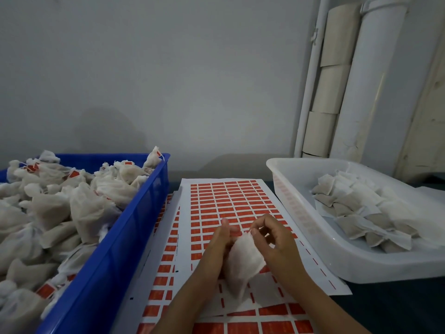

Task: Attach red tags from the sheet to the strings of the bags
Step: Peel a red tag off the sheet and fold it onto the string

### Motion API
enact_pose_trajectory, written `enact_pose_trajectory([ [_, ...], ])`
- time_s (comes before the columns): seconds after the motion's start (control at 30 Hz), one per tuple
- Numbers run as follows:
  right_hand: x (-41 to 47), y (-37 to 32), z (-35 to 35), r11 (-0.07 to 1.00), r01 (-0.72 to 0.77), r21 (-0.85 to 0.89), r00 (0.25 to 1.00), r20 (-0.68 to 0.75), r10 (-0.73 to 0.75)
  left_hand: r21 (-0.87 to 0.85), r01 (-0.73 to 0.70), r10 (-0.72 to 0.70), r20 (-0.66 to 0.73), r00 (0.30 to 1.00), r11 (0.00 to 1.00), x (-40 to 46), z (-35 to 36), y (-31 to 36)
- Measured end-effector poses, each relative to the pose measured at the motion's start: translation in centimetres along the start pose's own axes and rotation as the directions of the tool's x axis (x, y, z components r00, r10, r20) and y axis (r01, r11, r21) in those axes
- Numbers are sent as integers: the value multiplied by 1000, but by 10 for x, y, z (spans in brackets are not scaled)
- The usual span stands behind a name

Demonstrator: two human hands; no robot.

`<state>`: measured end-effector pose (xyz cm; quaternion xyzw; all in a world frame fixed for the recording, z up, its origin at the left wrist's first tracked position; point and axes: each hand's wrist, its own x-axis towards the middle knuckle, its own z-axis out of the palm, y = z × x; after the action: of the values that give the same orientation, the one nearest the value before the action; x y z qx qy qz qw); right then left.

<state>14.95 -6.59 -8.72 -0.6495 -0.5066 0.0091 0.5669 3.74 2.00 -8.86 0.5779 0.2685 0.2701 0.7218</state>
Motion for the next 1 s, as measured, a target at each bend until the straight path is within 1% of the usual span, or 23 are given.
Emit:
enact_pose_trajectory([
  [0.03, 0, 0, 1, 999, 4, -32, 1000, -27, -5, 112, -69, 72, -23, 997, 991, 2, 4, 2],
  [0.07, -1, 1, 2, 998, -3, -55, 999, -52, 0, 248, -157, 166, -19, 986, 956, 1, 12, 6],
  [0.1, -1, 2, 3, 997, -17, -69, 997, -79, 11, 341, -215, 215, 39, 976, 915, 1, 18, 6],
  [0.13, -1, 2, 4, 997, -35, -73, 994, -104, 28, 403, -269, 226, 152, 962, 875, -4, 18, -1],
  [0.17, -1, 2, 6, 997, -51, -66, 992, -123, 43, 439, -341, 248, 257, 934, 831, -11, 17, -4],
  [0.2, -1, 2, 7, 997, -62, -45, 989, -136, 55, 483, -419, 283, 331, 900, 769, -15, 15, -8],
  [0.23, -1, 2, 7, 997, -71, -16, 987, -145, 68, 517, -489, 327, 375, 867, 703, -14, 14, -11],
  [0.3, 0, 3, 6, 994, -101, 45, 984, -141, 106, 586, -544, 384, 385, 839, 601, -13, 12, -13],
  [0.33, 0, 3, 6, 990, -123, 73, 983, -130, 132, 625, -542, 392, 376, 840, 562, -13, 11, -11],
  [0.37, 1, 3, 5, 985, -146, 96, 980, -119, 157, 660, -515, 392, 343, 854, 546, -12, 10, -13],
  [0.43, 1, 3, 5, 977, -165, 134, 979, -96, 179, 677, -458, 415, 240, 877, 576, -10, 8, -17],
  [0.47, 1, 2, 5, 975, -163, 152, 981, -79, 176, 650, -460, 454, 193, 870, 605, -10, 11, -16],
  [0.53, 0, 1, 5, 972, -153, 179, 986, -43, 163, 553, -455, 504, 71, 861, 698, -12, 15, -12],
  [0.57, 0, 1, 5, 972, -149, 184, 987, -25, 156, 474, -438, 496, 3, 869, 764, -12, 16, -12],
  [0.6, 0, 1, 4, 974, -144, 177, 989, -7, 148, 354, -410, 457, -58, 888, 841, -12, 17, -10],
  [0.63, -1, 2, 4, 979, -138, 153, 990, 14, 137, 207, -364, 390, -100, 916, 908, -10, 17, -9],
  [0.67, -1, 2, 5, 985, -128, 118, 992, 37, 124, 126, -306, 322, -138, 937, 944, -8, 16, -9],
  [0.7, -3, 2, 6, 990, -115, 85, 992, 64, 110, 137, -267, 288, -178, 941, 954, -8, 16, -8],
  [0.73, -4, 2, 7, 993, -102, 63, 992, 83, 97, 204, -253, 294, -203, 934, 946, -7, 16, -9],
  [0.83, -6, 2, 9, 995, -89, 42, 991, 100, 84, 368, -260, 343, -180, 922, 893, -2, 13, -12],
  [0.9, -5, 4, 7, 996, -83, 11, 993, 87, 82, 391, -267, 360, -187, 914, 881, 0, 9, -12],
  [1.0, -4, 8, 5, 997, -48, -54, 996, 70, 52, 413, -251, 347, -178, 921, 876, 2, 6, -11],
])
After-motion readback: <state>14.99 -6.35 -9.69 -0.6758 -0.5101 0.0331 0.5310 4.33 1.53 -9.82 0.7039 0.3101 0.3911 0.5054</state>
